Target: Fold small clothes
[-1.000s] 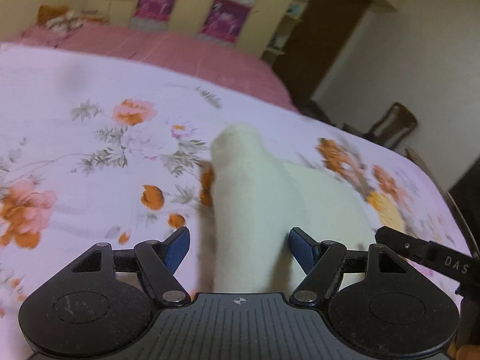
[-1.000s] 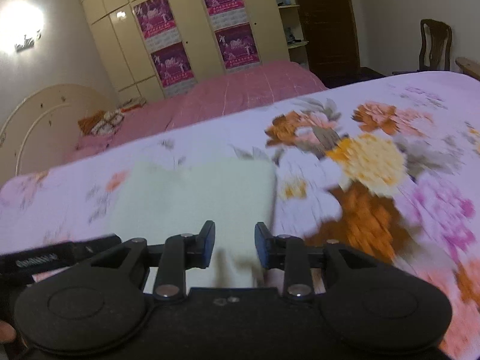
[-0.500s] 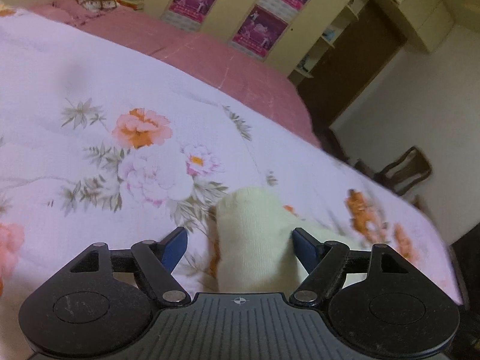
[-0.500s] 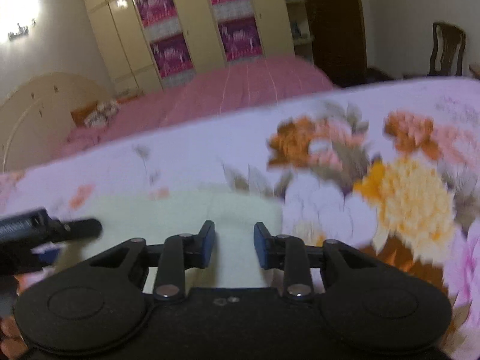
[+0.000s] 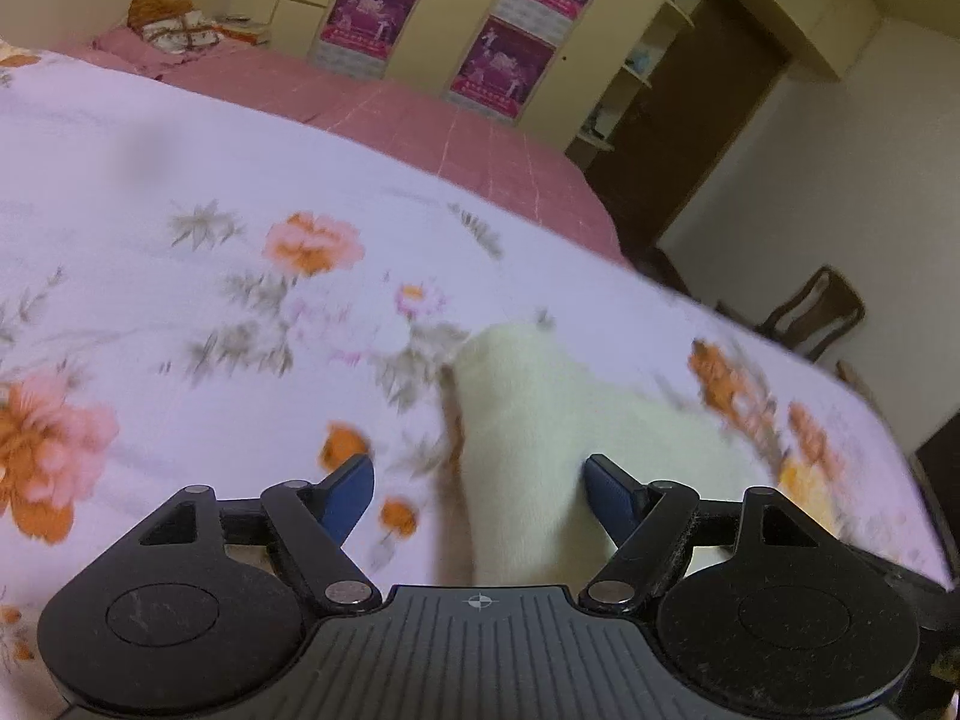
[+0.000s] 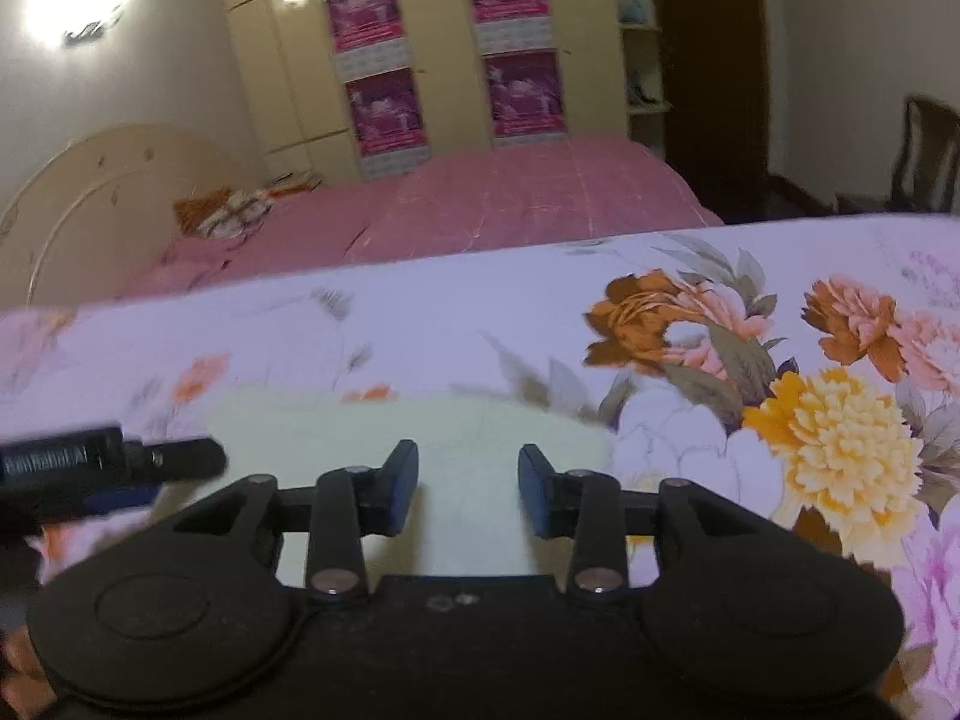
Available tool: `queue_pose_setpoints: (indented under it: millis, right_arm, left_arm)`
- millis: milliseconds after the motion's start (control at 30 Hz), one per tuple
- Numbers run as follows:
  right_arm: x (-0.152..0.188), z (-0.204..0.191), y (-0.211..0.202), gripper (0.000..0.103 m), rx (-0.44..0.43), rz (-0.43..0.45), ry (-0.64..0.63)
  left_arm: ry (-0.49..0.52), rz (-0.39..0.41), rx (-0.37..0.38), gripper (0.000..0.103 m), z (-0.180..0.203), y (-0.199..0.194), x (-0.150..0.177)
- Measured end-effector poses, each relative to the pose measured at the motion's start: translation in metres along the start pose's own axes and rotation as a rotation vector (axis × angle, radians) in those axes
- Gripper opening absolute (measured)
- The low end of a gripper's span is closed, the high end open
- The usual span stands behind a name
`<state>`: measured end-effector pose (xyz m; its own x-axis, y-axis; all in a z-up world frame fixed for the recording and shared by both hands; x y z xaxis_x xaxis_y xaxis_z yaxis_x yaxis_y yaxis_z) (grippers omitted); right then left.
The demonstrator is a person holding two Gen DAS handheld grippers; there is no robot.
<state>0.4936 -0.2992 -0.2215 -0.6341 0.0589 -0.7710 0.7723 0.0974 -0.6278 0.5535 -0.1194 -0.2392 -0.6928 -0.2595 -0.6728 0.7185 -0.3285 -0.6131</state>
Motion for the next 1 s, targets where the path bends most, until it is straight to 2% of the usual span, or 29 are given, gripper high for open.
queue_pose_setpoints:
  millis: [133, 267, 367, 433, 467, 567, 633, 733, 867, 1000]
  right_arm:
    - [0.001, 0.008, 0.002, 0.042, 0.000, -0.015, 0.065]
    - [-0.001, 0.001, -0.040, 0.041, -0.010, 0.056, 0.056]
    - [0.018, -0.004, -0.050, 0.039, -0.019, 0.025, 0.041]
    - [0.034, -0.006, -0.040, 0.040, 0.005, -0.014, 0.011]
    - [0.039, -0.005, -0.038, 0.041, 0.009, -0.005, 0.000]
    - [0.032, -0.008, -0.044, 0.041, 0.021, -0.019, -0.001]
    - [0.029, -0.013, -0.063, 0.040, -0.006, 0.004, 0.013]
    - [0.043, -0.020, -0.085, 0.041, -0.018, 0.005, 0.001]
    - [0.077, -0.023, -0.079, 0.041, 0.010, -0.085, -0.031]
    - [0.074, -0.024, -0.091, 0.041, 0.010, -0.071, 0.009]
  left_arm:
    - [-0.022, 0.006, -0.004, 0.079, 0.001, -0.014, -0.001]
    - [0.060, 0.001, 0.038, 0.079, 0.012, -0.043, 0.015]
    - [0.091, -0.046, 0.029, 0.079, 0.007, -0.041, 0.041]
    - [0.120, -0.012, 0.029, 0.079, 0.007, -0.044, 0.047]
    - [0.129, -0.013, 0.020, 0.079, 0.009, -0.046, 0.047]
    - [0.111, -0.044, 0.019, 0.079, 0.010, -0.057, 0.047]
    - [0.131, -0.053, 0.022, 0.079, 0.011, -0.067, 0.053]
    - [0.170, -0.062, 0.013, 0.079, 0.007, -0.076, 0.073]
    - [0.233, -0.058, -0.008, 0.080, 0.012, -0.083, 0.081]
    - [0.229, -0.085, -0.017, 0.080, 0.012, -0.089, 0.082]
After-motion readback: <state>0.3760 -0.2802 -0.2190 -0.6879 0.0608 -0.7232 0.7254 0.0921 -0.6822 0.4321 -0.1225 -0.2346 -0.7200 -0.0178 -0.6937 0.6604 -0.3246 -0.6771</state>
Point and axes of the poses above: each gripper's, at about its wrist camera, not at the fingertips, and y roughly the way its jaws point, z to its right, x to its underside, the point moved 5 cm from there along y, roughly the way its jaws point, and after that the axes turned 2 degrees about z, right-handed, at the moved point
